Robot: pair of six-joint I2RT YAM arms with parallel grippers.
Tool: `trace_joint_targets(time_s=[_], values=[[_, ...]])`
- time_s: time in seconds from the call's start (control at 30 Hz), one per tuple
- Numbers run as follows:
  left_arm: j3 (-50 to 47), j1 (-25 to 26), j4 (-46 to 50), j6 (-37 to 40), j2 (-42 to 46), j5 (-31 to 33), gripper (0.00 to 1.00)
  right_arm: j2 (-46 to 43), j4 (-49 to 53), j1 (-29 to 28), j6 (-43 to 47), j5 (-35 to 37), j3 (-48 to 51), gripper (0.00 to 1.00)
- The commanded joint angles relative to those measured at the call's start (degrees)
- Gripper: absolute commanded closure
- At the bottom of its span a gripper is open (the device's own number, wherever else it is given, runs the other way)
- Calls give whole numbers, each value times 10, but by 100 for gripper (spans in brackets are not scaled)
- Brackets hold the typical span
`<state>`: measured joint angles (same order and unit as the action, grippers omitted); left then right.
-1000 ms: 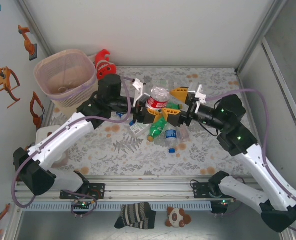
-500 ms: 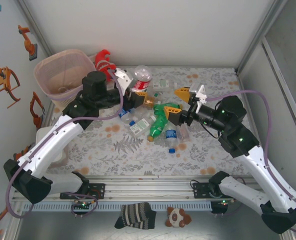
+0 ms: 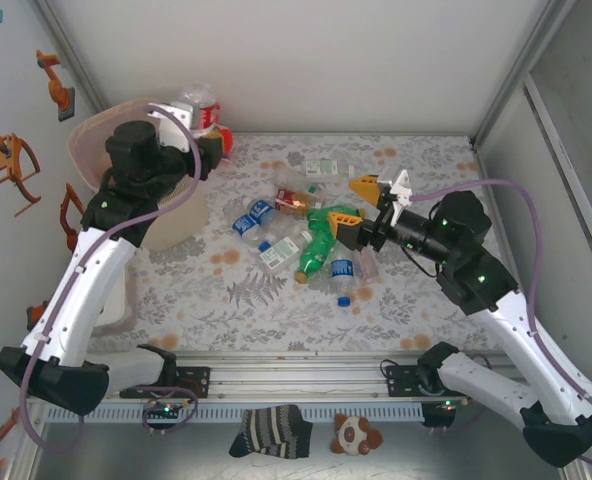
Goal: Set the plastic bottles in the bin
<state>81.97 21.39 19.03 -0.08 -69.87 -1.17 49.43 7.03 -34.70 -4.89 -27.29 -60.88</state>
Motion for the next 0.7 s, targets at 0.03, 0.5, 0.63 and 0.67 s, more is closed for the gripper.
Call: trace_joint_targets(time_s=[0.03, 0.5, 0.63, 0.67], values=[[28, -50, 26, -52, -3, 46, 72, -3, 5, 1, -2, 13, -8, 23], [100, -172, 86, -195, -87, 124, 83, -8, 14, 0, -1, 21, -6, 23], [155, -174, 165, -254, -140, 207, 86, -11, 19, 1, 0, 23, -6, 23], [168, -174, 185, -267, -153, 226, 86, -11, 21, 0, 1, 24, -6, 23]])
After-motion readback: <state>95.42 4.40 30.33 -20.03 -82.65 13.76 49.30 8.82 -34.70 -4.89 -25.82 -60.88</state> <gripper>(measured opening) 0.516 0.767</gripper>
